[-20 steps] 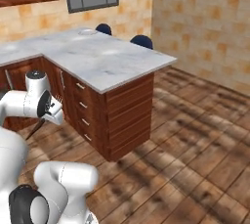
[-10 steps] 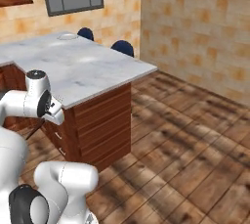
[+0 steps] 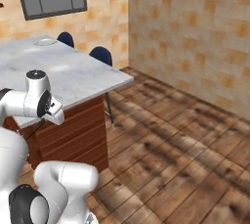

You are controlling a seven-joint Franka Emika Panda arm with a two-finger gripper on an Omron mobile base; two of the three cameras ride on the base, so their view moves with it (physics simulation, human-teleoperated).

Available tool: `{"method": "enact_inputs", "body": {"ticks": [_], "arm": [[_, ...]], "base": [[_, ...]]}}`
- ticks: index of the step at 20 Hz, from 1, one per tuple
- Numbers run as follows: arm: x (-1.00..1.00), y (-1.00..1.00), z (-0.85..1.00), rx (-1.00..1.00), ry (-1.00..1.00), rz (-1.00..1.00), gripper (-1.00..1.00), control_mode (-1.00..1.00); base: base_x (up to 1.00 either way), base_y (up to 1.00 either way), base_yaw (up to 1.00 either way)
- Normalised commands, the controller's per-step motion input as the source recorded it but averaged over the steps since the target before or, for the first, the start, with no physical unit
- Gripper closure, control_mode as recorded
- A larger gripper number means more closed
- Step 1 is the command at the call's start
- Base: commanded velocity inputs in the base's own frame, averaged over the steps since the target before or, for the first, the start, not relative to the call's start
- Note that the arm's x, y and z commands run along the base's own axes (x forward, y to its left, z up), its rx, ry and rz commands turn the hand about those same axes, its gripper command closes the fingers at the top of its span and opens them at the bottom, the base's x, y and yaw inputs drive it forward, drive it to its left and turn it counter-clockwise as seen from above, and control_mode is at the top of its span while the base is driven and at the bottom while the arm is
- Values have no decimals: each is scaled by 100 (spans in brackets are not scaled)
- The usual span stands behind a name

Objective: Take the fork and place it on the left side of the plate. Then take the spoon and place it on the right side of the plate. Make sure they're directly next to the plate.

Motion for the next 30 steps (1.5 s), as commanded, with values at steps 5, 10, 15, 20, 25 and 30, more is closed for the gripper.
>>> {"method": "enact_inputs", "body": {"ticks": [5,10,15,20,25,30], "arm": [[0,0,0,0,0,0,100,100],[0,0,0,0,0,0,100,100],[0,0,0,0,0,0,100,100],[0,0,0,0,0,0,100,100],[0,0,0,0,0,0,100,100],[0,0,0,0,0,0,100,100]], "base": [[82,-34,0],[82,-34,0],[83,-32,0],[83,-30,0],[86,-26,1],[87,-22,4]]}}
